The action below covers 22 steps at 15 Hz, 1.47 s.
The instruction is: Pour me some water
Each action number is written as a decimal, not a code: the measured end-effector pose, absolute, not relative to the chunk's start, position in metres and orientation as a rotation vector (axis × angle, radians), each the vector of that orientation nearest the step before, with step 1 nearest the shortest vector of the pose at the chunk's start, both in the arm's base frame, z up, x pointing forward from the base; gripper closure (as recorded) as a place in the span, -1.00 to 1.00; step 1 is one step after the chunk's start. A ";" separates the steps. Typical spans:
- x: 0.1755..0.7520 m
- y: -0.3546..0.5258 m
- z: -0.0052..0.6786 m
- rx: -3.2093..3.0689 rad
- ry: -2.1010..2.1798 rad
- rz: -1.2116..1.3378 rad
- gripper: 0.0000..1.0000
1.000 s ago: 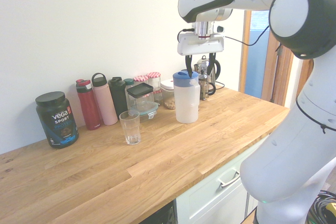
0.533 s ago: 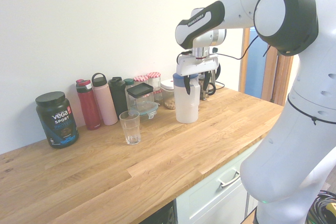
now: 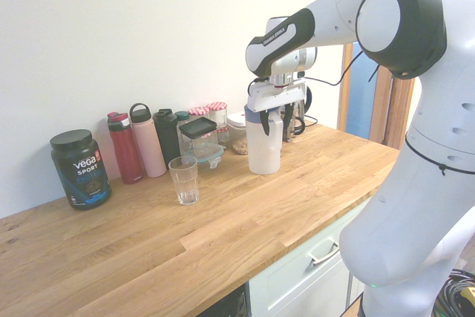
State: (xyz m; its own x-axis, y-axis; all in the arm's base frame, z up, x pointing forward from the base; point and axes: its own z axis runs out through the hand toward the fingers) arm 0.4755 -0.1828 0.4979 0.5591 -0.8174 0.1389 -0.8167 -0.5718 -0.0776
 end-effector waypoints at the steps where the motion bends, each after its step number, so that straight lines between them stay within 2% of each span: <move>1: 0.476 -0.183 0.498 -2.770 1.452 -0.251 1.00; 16: 0.482 -0.176 0.495 -2.746 1.415 -0.231 1.00; 22: 0.454 -0.171 0.560 -2.779 1.272 -0.277 1.00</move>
